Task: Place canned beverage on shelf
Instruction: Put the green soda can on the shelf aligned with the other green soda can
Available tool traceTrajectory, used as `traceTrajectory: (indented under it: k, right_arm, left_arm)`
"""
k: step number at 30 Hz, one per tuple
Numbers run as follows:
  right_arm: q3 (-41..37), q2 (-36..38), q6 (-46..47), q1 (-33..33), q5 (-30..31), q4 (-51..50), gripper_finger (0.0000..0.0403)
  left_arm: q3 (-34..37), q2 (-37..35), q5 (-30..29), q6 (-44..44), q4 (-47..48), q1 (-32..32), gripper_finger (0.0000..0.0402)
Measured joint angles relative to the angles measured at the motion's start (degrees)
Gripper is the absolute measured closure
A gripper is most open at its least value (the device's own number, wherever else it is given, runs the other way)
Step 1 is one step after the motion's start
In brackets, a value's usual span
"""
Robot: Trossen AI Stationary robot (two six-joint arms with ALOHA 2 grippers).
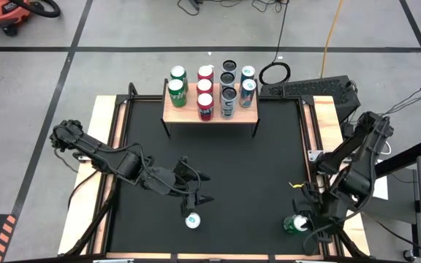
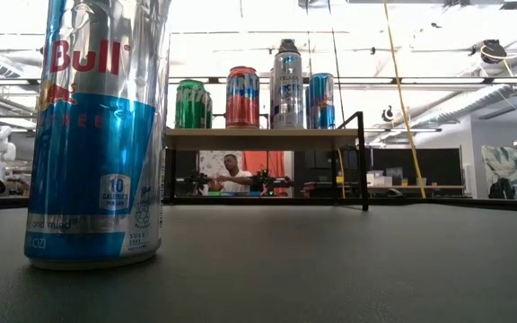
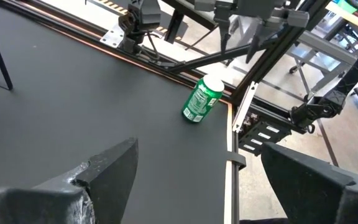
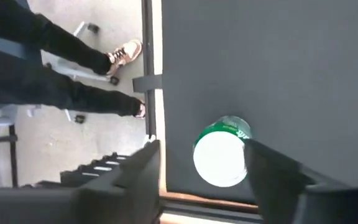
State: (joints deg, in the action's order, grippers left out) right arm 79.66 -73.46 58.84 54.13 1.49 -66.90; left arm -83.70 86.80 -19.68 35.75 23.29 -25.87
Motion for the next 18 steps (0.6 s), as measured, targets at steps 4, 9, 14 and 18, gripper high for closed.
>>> traceTrajectory:
  k: [4, 9, 14, 18]
  right_arm:
    - [0.0, -1.1, -0.2, 1.7, 0.4, -2.9, 0.0124]
    - [-0.4, -1.7, 0.1, 3.1, 3.4, -4.5, 0.0057]
    - [-4.5, -1.7, 0.3, 3.8, 4.1, -1.9, 0.0046]
    - [-9.0, -1.7, 0.4, 4.5, 3.6, 4.3, 0.0046]
  left_arm:
    - [0.0, 0.0, 0.0, 0.0, 0.0, 0.0, 0.0059]
    - [0.0, 0.0, -0.3, 0.0, 0.0, 0.0, 0.0059]
    - [0.0, 0.0, -0.4, 0.0, 0.0, 0.0, 0.0059]
    - [0.0, 0.0, -0.4, 0.0, 0.0, 0.0, 0.0059]
